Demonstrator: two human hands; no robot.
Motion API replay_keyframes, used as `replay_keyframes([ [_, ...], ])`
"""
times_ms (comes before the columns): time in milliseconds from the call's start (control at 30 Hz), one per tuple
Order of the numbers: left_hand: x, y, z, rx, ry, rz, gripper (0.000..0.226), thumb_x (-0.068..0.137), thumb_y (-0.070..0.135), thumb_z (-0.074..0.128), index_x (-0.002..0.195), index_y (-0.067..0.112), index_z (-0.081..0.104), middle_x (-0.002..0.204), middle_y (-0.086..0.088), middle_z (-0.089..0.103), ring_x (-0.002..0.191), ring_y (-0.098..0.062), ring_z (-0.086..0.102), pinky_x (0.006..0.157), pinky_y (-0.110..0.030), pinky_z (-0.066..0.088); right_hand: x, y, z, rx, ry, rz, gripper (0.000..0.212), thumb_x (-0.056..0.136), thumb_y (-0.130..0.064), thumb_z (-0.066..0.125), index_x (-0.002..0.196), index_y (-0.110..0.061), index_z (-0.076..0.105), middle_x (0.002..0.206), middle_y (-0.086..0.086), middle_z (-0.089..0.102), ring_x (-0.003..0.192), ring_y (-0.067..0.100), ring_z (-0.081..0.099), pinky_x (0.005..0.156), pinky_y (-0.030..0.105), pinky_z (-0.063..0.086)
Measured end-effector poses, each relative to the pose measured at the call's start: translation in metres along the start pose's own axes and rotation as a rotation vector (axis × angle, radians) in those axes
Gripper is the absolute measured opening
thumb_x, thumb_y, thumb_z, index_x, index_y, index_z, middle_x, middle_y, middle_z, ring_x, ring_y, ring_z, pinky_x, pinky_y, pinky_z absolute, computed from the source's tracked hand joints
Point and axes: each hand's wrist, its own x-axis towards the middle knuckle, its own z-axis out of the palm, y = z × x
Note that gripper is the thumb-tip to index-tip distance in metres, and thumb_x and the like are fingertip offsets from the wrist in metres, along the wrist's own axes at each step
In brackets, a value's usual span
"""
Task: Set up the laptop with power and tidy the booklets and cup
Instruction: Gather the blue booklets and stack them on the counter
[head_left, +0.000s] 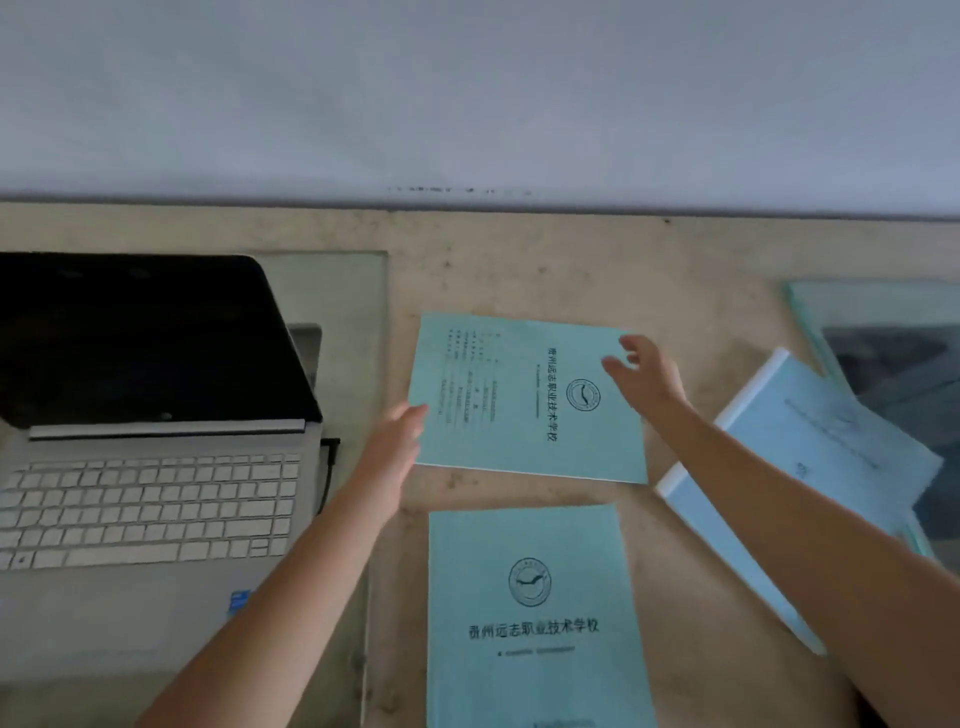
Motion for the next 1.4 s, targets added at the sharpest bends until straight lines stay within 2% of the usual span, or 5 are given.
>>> replay_keyframes([
  [133, 0.034, 0.019, 0.013, 0.211, 0.157, 0.102, 0.026, 0.095, 0.023, 0.045, 0.12, 0.016, 0.046, 0.106, 0.001, 0.043, 0.08, -0.01, 0.046, 0.056, -0.021, 0.033, 0.056, -0.007, 0.003, -0.018, -0.067, 0.15, 0.058, 0.086, -0.03, 0.057, 0.138, -0.009, 0.04, 0.142, 0.014, 0.042, 0.121, 0.031, 0.049, 0.09, 0.036, 0.041],
  [367, 0.079, 0.023, 0.019, 0.188, 0.182, -0.004, 0.052, 0.089, 0.031, 0.054, 0.135, 0.01, 0.043, 0.129, -0.008, 0.057, 0.115, -0.026, 0.057, 0.096, -0.042, 0.046, 0.078, 0.008, 0.019, 0.1, 0.014, 0.234, 0.05, 0.083, -0.026, 0.056, 0.131, -0.018, 0.046, 0.134, 0.012, 0.047, 0.125, 0.032, 0.039, 0.097, 0.039, 0.039],
  [967, 0.049, 0.027, 0.015, -0.098, -0.033, -0.065, 0.013, 0.089, 0.016, 0.061, 0.102, 0.014, 0.062, 0.105, -0.008, 0.068, 0.094, -0.023, 0.065, 0.071, -0.038, 0.052, 0.032, 0.012, 0.013, 0.454, -0.172, 0.034, 0.045, 0.089, -0.011, 0.054, 0.132, -0.021, 0.045, 0.138, -0.003, 0.048, 0.123, 0.01, 0.045, 0.097, 0.026, 0.033],
  [1233, 0.014, 0.028, 0.029, -0.259, 0.005, -0.025, 0.029, 0.092, 0.015, 0.056, 0.12, 0.01, 0.058, 0.113, -0.009, 0.066, 0.095, -0.022, 0.065, 0.072, -0.035, 0.053, -0.057, 0.023, 0.024, 0.597, 0.14, 0.208, 0.035, 0.085, -0.011, 0.053, 0.12, -0.018, 0.053, 0.119, -0.005, 0.055, 0.097, 0.003, 0.053, 0.071, 0.004, 0.036],
  [1400, -0.021, -0.001, 0.035, -0.377, 0.023, -0.068, 0.021, 0.089, 0.012, 0.059, 0.111, 0.012, 0.057, 0.099, -0.006, 0.067, 0.087, -0.02, 0.064, 0.069, -0.037, 0.053, -0.115, 0.034, 0.03, 0.742, 0.255, 0.424, 0.046, 0.086, -0.017, 0.058, 0.13, -0.017, 0.044, 0.123, -0.002, 0.044, 0.113, 0.013, 0.042, 0.093, 0.03, 0.037],
])
